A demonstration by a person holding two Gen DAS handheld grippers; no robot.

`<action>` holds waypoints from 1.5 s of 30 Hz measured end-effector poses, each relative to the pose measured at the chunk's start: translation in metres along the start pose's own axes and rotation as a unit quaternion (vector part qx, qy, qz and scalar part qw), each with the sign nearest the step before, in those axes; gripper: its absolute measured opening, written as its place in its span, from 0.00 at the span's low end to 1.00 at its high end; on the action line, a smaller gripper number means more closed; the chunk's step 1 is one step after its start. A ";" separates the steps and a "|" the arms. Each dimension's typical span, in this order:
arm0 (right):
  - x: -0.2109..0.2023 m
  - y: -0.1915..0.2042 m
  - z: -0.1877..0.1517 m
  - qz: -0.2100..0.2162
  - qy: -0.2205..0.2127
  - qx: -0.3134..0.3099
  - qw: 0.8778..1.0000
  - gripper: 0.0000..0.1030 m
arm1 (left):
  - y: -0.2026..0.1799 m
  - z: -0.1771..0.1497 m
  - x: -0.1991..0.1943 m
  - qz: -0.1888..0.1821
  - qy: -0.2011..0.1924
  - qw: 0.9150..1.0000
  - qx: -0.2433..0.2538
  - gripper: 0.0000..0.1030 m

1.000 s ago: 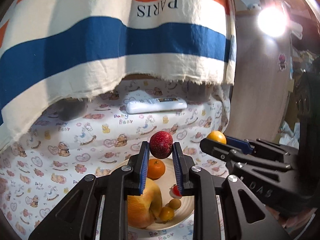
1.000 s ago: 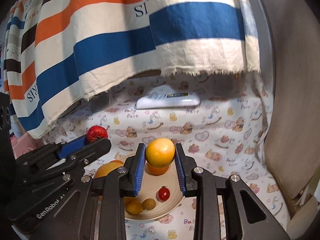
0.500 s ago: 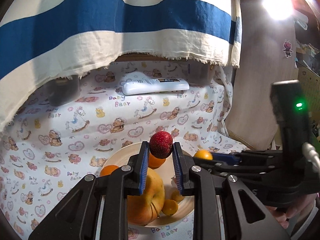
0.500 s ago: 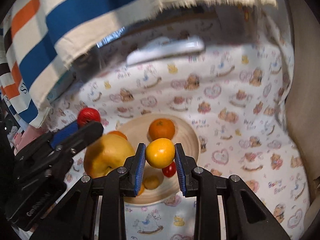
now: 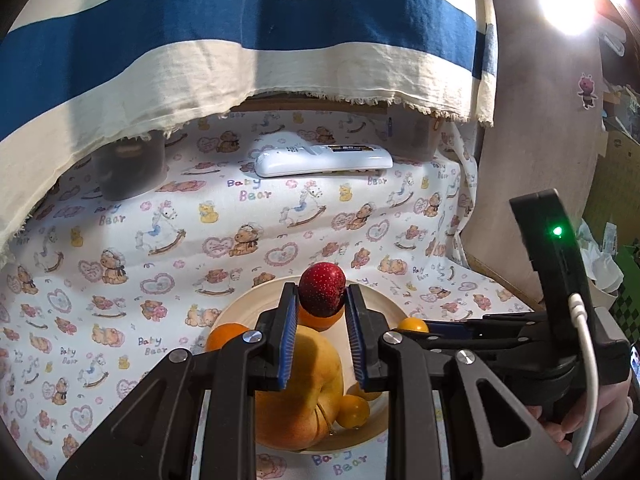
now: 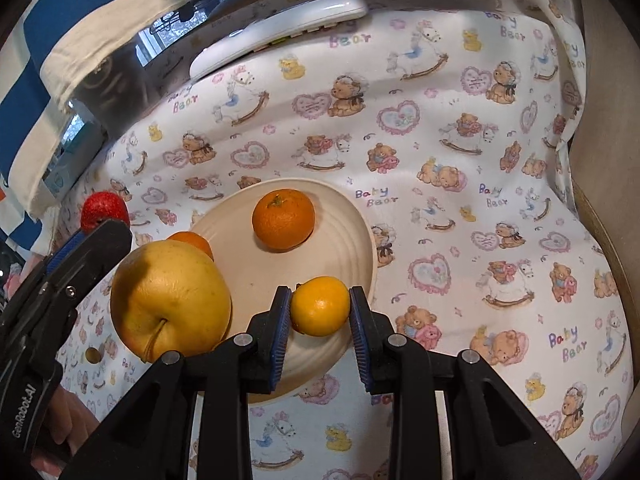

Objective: Organize fruits
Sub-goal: 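Carry the red fruit and small orange over the plate with both grippers, then open both grippers to release the red fruit and orange onto the plate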

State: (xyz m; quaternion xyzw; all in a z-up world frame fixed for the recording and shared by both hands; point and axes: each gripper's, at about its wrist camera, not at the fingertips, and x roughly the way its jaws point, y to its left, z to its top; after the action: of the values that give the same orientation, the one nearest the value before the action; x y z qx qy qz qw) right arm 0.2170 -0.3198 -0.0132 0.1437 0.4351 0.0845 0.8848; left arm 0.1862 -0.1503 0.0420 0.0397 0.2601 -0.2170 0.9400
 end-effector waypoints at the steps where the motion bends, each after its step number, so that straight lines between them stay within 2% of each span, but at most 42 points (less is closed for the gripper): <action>1: -0.001 0.000 0.001 0.003 -0.001 0.001 1.000 0.32 | 0.000 0.000 0.000 0.000 0.000 1.000 0.000 0.22; 3: -0.005 0.000 0.002 0.003 -0.007 0.001 1.000 0.44 | 0.001 0.000 0.000 0.000 0.000 1.000 0.001 0.22; 4: -0.007 0.001 0.003 -0.001 -0.013 0.000 1.000 0.44 | 0.001 0.000 0.001 -0.001 0.002 1.000 0.000 0.22; 13: -0.017 0.004 0.004 -0.002 -0.029 -0.004 1.000 0.44 | 0.000 -0.002 0.003 -0.007 0.008 1.000 0.001 0.22; 16: -0.017 0.004 0.003 -0.004 -0.031 -0.004 1.000 0.44 | -0.002 -0.003 0.005 -0.022 0.014 1.000 0.006 0.22; 19: -0.017 0.004 0.003 -0.008 -0.032 -0.004 0.999 0.44 | -0.006 -0.005 0.007 -0.003 0.016 1.000 0.018 0.22; 21: -0.017 0.003 0.004 -0.008 -0.040 -0.002 0.999 0.44 | -0.006 -0.006 0.008 -0.010 0.023 1.000 0.020 0.22; 22: -0.018 0.002 0.004 -0.003 -0.046 0.001 0.999 0.43 | -0.006 -0.006 0.009 -0.012 0.025 0.999 0.020 0.22; 24: -0.022 0.000 0.005 0.038 -0.056 0.012 0.998 0.32 | -0.010 -0.007 0.009 -0.019 0.030 0.999 0.031 0.22; 27: -0.034 -0.005 0.006 0.087 -0.075 0.037 0.993 0.32 | -0.021 -0.011 0.011 -0.013 0.033 0.997 0.071 0.22; 30: -0.049 -0.005 0.007 0.086 -0.101 0.035 0.991 0.32 | -0.032 -0.015 0.012 -0.013 0.037 0.994 0.099 0.22; 33: -0.048 -0.006 0.008 0.070 -0.090 0.035 0.993 0.31 | -0.042 -0.021 0.014 -0.017 0.044 0.991 0.124 0.22; 36: -0.037 -0.008 0.007 0.072 -0.064 0.042 0.994 0.27 | -0.049 -0.026 0.018 -0.009 0.050 0.989 0.140 0.22; 39: -0.029 -0.012 0.006 0.082 -0.045 0.052 0.994 0.27 | -0.049 -0.028 0.022 -0.009 0.057 0.988 0.140 0.22; 43: -0.031 -0.010 0.006 0.075 -0.053 0.047 0.995 0.27 | -0.044 -0.028 0.022 -0.010 0.054 0.990 0.129 0.23; 44: -0.032 -0.011 0.006 0.079 -0.055 0.048 0.994 0.27 | -0.044 -0.027 0.021 -0.011 0.053 0.990 0.128 0.25; 45: -0.033 -0.011 0.006 0.083 -0.055 0.050 0.994 0.27 | -0.044 -0.027 0.021 -0.011 0.053 0.990 0.127 0.33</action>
State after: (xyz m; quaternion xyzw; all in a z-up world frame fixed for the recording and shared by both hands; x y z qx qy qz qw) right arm 0.2020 -0.3405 0.0111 0.2282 0.3759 0.1273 0.8891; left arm 0.1707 -0.1927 0.0098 0.1675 0.2808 -0.2558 0.9098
